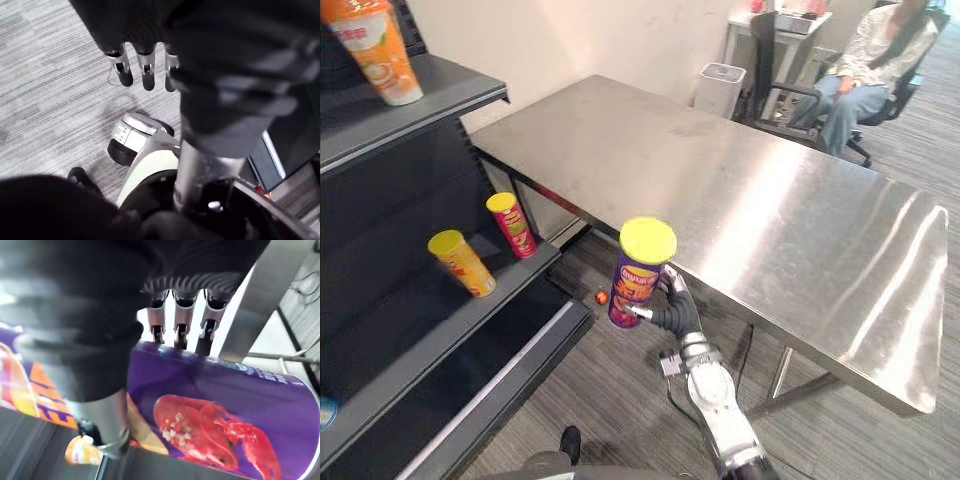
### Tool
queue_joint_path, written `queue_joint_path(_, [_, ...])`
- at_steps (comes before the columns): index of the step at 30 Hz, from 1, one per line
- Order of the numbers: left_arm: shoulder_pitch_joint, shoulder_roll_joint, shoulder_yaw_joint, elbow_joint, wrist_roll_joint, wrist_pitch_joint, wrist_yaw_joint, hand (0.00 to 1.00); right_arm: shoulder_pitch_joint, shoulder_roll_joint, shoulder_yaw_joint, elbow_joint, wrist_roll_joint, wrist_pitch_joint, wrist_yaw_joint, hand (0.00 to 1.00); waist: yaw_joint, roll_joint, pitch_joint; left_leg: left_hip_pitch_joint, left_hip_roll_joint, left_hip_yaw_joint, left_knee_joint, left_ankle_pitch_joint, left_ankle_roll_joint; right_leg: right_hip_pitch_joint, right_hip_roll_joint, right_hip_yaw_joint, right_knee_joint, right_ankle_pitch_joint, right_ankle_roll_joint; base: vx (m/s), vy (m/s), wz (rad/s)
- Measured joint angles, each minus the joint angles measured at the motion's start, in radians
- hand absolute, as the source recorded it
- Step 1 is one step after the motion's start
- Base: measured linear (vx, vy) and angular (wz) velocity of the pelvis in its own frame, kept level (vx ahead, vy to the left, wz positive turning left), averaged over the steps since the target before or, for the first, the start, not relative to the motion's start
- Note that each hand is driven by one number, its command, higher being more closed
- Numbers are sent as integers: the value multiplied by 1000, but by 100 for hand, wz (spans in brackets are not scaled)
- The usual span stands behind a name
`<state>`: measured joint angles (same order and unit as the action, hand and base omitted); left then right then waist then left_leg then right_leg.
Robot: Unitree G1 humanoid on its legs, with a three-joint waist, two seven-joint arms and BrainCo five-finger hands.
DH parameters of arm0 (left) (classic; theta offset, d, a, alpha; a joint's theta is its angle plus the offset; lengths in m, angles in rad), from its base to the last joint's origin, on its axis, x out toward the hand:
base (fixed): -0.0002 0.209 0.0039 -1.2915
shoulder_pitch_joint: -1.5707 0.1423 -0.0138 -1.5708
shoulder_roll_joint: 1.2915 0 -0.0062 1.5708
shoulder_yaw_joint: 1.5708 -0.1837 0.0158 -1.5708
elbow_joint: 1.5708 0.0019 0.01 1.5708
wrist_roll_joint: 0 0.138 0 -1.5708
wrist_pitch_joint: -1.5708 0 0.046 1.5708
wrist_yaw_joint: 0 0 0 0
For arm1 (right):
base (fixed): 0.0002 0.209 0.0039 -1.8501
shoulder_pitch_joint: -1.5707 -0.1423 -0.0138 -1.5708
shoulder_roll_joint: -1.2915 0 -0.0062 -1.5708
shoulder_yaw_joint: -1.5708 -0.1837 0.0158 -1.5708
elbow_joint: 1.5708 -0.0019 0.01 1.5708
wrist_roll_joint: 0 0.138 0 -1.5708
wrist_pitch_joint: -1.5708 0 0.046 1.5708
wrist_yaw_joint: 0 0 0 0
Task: Put the gum and the chips on the shelf.
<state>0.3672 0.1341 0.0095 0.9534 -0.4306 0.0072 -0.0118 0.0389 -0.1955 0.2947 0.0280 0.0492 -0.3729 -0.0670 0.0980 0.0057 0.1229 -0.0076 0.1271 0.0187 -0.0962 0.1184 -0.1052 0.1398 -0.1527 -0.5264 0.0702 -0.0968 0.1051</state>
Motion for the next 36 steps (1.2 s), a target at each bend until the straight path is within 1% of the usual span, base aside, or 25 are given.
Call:
queue_joint_path(2, [0, -7, 9, -5, 1, -11, 5, 0, -51, -4, -1, 0, 0, 2, 10, 100, 7, 4, 15, -27, -1, -21, 46, 2, 1, 3, -1, -32, 17, -12, -4, -60, -26, 56])
queue_joint_path(3, [-1, -18, 22, -11, 0, -17, 10, 0, -75, -10, -1, 1, 0, 2, 15, 100, 18, 12, 25, -49, -5, 19, 75, -12, 28, 9, -1, -52, 30, -22, -8, -131, -28, 52])
queue_joint_path(4, [-1, -26, 32, -15, -2, -17, 11, 0, -84, -12, -1, 1, 0, 2, 20, 100, 21, 22, 32, -57, -1, 49, 84, -44, 71, 18, 5, -72, 37, -32, -7, -137, -30, 63])
queue_joint_path(5, [3, -39, 40, -14, -15, -16, 11, 0, -85, -15, -1, 2, 0, 2, 27, 100, 18, 30, 42, -59, 16, 141, 106, -79, 137, 42, 3, -104, 28, -28, -6, -91, -59, 106])
queue_joint_path(6, [10, -43, 45, -12, -29, -17, 7, 0, -77, -39, -1, -2, -1, 2, 27, 100, 9, 27, 39, -59, 41, 283, 128, -128, 226, 85, 4, -162, -19, -8, -5, -37, -58, 159])
queue_joint_path(7, [12, -43, 55, -6, -28, -17, 4, 0, -71, -71, -13, -3, -3, 2, 25, 100, -4, 23, 35, -59, 63, 404, 153, -177, 268, 115, 6, -234, -71, 8, -8, -30, -31, 153])
queue_joint_path(8, [10, -43, 63, -2, -28, -16, 3, 0, -70, -78, -25, -1, -3, 2, 23, 100, -5, 5, 33, -71, 78, 464, 180, -175, 260, 114, -12, -268, -80, 2, -17, -56, 69, 137])
queue_joint_path(9, [9, -63, 75, 3, -28, -8, 0, 0, -69, -81, -66, 8, -4, 2, 15, 100, -5, 21, 35, -89, 96, 549, 251, -162, 238, 105, -43, -314, -47, -12, -19, 7, 161, 109])
queue_joint_path(10, [22, -83, 82, 5, -30, 2, -4, 0, -56, -78, -96, 11, -4, 0, -10, 100, -10, 33, 29, -73, 81, 592, 301, -154, 223, 100, -74, -344, -32, -14, -16, 38, 172, 95])
queue_joint_path(12, [36, -93, 89, 5, -29, 5, -5, 0, -42, -82, -109, 11, -2, 0, -17, 100, -12, 47, 22, -48, 74, 605, 306, -130, 205, 100, -79, -363, -26, -12, -6, 95, 128, 62])
queue_joint_path(13, [45, -96, 90, 12, -26, 5, -4, 0, -29, -83, -127, 10, -1, 0, -16, 100, -23, 64, 11, -28, 61, 604, 236, -99, 163, 92, -72, -400, -6, -1, 19, 112, 128, 66])
queue_joint_path(15, [30, -93, 93, 17, -14, 3, -10, 0, -20, -80, -145, 6, 0, 0, -16, 100, -30, 53, 12, -25, 36, 605, 166, -77, 132, 89, -79, -443, 4, 5, 27, 67, 126, 72])
queue_joint_path(17, [31, -80, 96, 26, 8, 3, -15, 0, 3, -77, -163, -23, -1, 0, -16, 100, -31, 43, 4, -13, 0, 599, 98, -59, 119, 93, -89, -467, 10, 10, 37, 25, 144, 58])
queue_joint_path(20, [31, -69, 97, 43, 18, 3, -2, 0, 4, -58, -173, -64, -1, -5, -18, 100, -32, 24, -3, 14, -57, 569, 0, -19, 136, 94, -119, -469, 33, 17, 48, 28, 125, 41])
queue_joint_path(21, [31, -63, 96, 43, 14, 2, 4, 0, 4, -55, -180, -69, -1, -9, -17, 100, -35, 13, -1, 12, -70, 546, 0, -19, 137, 95, -139, -469, 57, 17, 47, 31, 74, 42])
queue_joint_path(26, [32, -59, 94, 42, -1, -14, -5, 0, 3, -37, -219, -70, -2, -15, -16, 100, -20, -5, 9, 30, -110, 519, -2, -47, 161, 82, -240, -450, 228, 19, 44, 1, 83, 24])
queue_joint_path(27, [30, -59, 91, 42, 1, -16, -4, 0, 3, -41, -228, -70, -2, -20, -16, 100, -15, -1, 8, 29, -117, 514, -6, -62, 161, 69, -264, -444, 279, 25, 34, -24, 110, 20])
queue_joint_path(28, [26, -60, 84, 41, 1, -17, 0, 0, 3, -42, -241, -70, -1, -25, -15, 100, -12, 4, 10, 25, -120, 502, -6, -69, 165, 50, -284, -419, 328, 38, 0, -29, 131, 33])
queue_joint_path(29, [22, -54, 72, 30, 1, -17, 6, 0, 5, -41, -259, -70, -1, -29, -16, 100, -17, 11, 15, 17, -123, 471, -6, -70, 166, 2, -300, -317, 414, 50, -122, -11, 156, 81])
queue_joint_path(30, [12, -47, 56, 9, 2, -14, 3, 0, 11, -39, -282, -72, 0, -38, -18, 100, -38, 21, 18, 6, -124, 405, -6, -73, 170, -60, -269, -153, 469, 10, -159, -3, 130, 101])
queue_joint_path(31, [9, -38, 36, 1, 5, -8, 1, 0, 12, -38, -290, -74, 0, -41, -21, 100, -46, 20, 31, -1, -121, 373, -6, -72, 170, -82, -227, -69, 473, -26, -142, 1, 67, 115])
queue_joint_path(33, [-6, -18, 34, 1, 0, 24, -8, 0, 48, -37, -304, -117, 0, -48, -42, 100, -60, 10, 53, -27, -116, 304, -6, -73, 171, -126, -102, 99, 427, -98, -111, 19, -11, 118])
queue_joint_path(34, [-19, -17, 34, 2, -1, 37, -9, 0, 55, -34, -304, -134, 0, -51, -46, 100, -59, 11, 61, -36, -116, 286, -7, -76, 169, -143, -52, 133, 389, -115, -95, 34, -21, 102])
queue_joint_path(35, [-23, -17, 33, 4, 0, 45, -8, 0, 53, -30, -303, -135, 0, -55, -46, 100, -58, 12, 62, -38, -118, 278, -7, -83, 160, -151, -30, 148, 364, -120, -87, 32, -18, 79])
queue_joint_path(36, [-27, -10, 34, 1, -1, 50, -15, 0, 50, -18, -295, -134, 0, -58, -45, 100, -57, -9, 63, -37, -138, 283, 7, -122, 137, -165, -15, 175, 284, -121, -88, 114, 7, 72])
